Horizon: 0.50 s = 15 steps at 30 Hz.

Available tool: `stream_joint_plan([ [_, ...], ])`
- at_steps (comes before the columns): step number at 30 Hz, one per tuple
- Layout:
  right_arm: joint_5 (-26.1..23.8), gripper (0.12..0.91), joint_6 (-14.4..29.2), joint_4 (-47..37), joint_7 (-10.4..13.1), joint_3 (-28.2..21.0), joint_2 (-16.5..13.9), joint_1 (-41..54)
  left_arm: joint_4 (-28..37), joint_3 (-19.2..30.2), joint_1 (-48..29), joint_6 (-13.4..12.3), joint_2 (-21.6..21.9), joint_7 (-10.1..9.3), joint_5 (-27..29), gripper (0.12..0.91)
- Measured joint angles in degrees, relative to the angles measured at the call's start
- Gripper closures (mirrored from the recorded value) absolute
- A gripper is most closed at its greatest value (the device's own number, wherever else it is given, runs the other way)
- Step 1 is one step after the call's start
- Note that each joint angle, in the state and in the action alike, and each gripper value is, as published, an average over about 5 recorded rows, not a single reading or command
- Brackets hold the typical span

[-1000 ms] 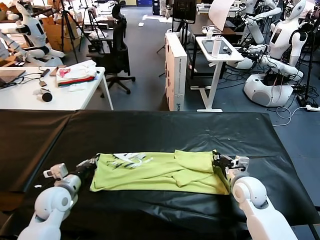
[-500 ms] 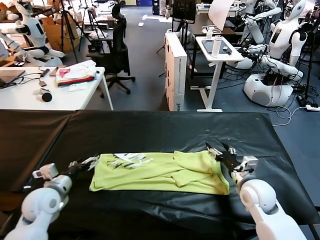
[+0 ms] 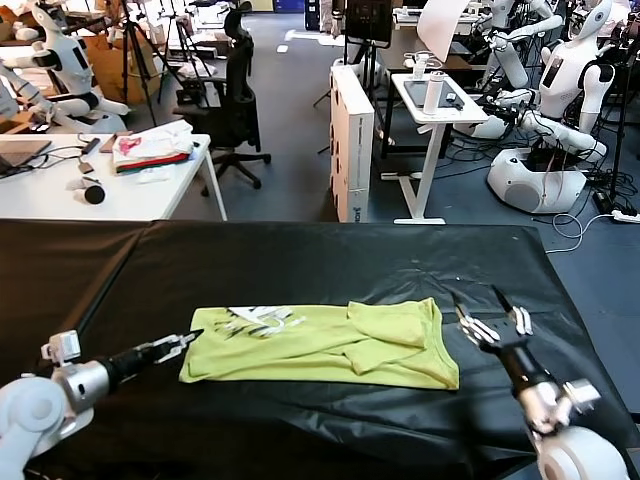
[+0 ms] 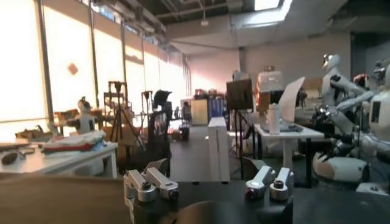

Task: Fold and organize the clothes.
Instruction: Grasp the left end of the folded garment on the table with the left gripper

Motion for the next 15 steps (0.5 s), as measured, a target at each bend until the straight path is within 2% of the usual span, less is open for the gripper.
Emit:
stream_joint_plan([
  [9,-0.48,0.118,0.1,0.74,0.11,1.7,0.45,-2.19,2.31,1.77,-0.87,-0.1,-0.43,1.03,1.6,0.123],
  [15,-0.77,0.118,-0.23,0.8,0.21,1.49,0.65,-2.25,2.54,2.47,-1.22,-0.21,-1.7,1.07,2.01,0.123],
])
